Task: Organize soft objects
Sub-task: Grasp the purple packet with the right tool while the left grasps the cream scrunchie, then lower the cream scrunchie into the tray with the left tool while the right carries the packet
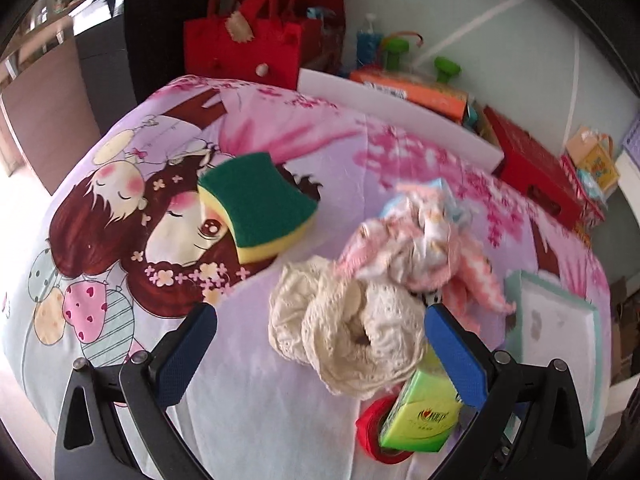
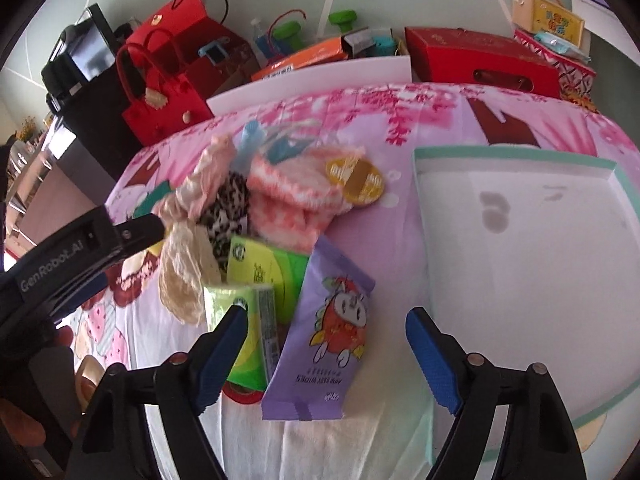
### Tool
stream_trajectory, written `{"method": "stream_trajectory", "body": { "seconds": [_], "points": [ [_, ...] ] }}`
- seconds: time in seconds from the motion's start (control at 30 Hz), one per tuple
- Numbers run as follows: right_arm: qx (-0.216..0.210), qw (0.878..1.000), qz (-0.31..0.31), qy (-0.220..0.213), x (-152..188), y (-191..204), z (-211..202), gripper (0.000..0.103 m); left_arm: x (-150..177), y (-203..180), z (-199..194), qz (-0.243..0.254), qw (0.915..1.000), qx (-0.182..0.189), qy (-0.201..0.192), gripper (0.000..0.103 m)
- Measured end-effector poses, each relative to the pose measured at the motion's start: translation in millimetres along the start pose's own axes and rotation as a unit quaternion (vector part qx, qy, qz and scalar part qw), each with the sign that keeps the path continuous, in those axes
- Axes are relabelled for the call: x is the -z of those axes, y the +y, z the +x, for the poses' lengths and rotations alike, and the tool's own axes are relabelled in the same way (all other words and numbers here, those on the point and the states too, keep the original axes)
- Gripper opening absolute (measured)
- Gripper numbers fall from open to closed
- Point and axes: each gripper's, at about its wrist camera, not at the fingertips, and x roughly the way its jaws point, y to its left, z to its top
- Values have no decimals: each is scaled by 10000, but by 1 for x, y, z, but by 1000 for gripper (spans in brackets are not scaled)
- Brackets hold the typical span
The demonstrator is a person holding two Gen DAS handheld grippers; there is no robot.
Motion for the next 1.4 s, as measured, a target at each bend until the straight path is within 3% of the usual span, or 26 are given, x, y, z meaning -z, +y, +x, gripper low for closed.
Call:
{"method": "stream_trajectory", "body": {
  "seconds": [0.3,0.47,0.53,0.63,0.8,1.17,1.4],
  "points": [
    [98,9999,-30,21,8,-4,2,75,8,-2,21,98,9986,14,528,103],
    [99,9999,44,9,10,-10,-1,62,9,-1,27,-7,9979,43,643,103],
    [204,9998,-5,8,10,-9,0,47,9,-1,29,-45,9977,97,665,103],
    [340,9994,-15,58,11,-10,3,44,9,-1,31,-52,9976,135,683,100],
    [294,9995,129,75,13,-17,4,33,7,0,34,-96,9971,302,698,85],
    [313,9990,326,-62,13,-26,-1,25,7,-1,36,-147,9954,657,682,26],
    [294,9986,374,-226,11,-28,-10,19,5,5,25,-265,9952,772,536,15]
  ]
}}
